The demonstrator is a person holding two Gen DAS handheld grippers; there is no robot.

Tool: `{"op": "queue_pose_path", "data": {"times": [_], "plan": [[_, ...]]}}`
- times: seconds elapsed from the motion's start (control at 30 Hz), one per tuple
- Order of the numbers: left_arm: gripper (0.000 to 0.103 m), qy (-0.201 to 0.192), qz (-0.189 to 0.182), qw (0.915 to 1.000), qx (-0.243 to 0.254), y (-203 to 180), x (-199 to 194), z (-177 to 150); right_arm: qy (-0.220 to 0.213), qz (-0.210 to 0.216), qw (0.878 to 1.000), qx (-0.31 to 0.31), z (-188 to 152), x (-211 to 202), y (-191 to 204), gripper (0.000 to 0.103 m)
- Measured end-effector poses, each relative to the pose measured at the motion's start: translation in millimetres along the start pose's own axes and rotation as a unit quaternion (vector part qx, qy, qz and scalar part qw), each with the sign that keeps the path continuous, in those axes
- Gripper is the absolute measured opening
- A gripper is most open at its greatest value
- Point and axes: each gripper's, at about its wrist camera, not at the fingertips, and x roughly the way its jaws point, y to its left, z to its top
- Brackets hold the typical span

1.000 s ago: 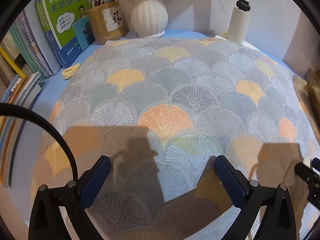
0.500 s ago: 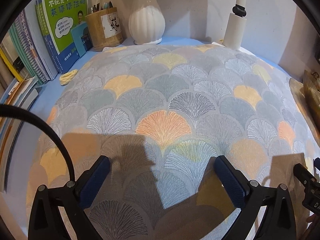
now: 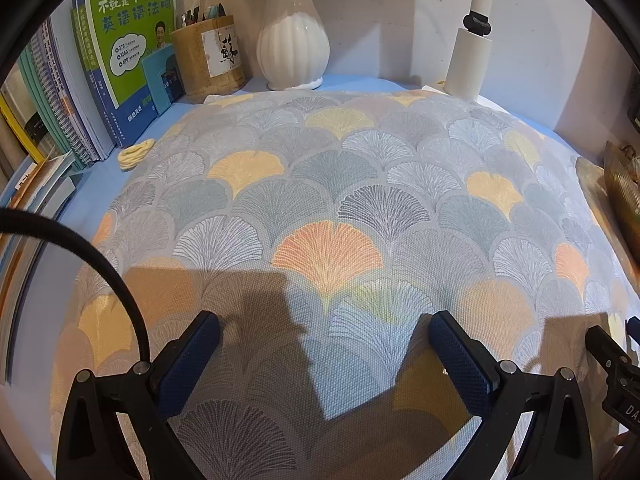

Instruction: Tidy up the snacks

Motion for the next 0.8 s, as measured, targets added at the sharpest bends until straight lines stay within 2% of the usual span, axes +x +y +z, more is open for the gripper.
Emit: {"op": "queue_pose_path", "data": {"times": [0.8], "plan": [[0.103,-0.001,0.004,1.0000,-0.005,-2.2,-0.5,-1.0,-0.004,0.003,1.000,0.002,-0.4,1.6,-0.6,0.103]]}}
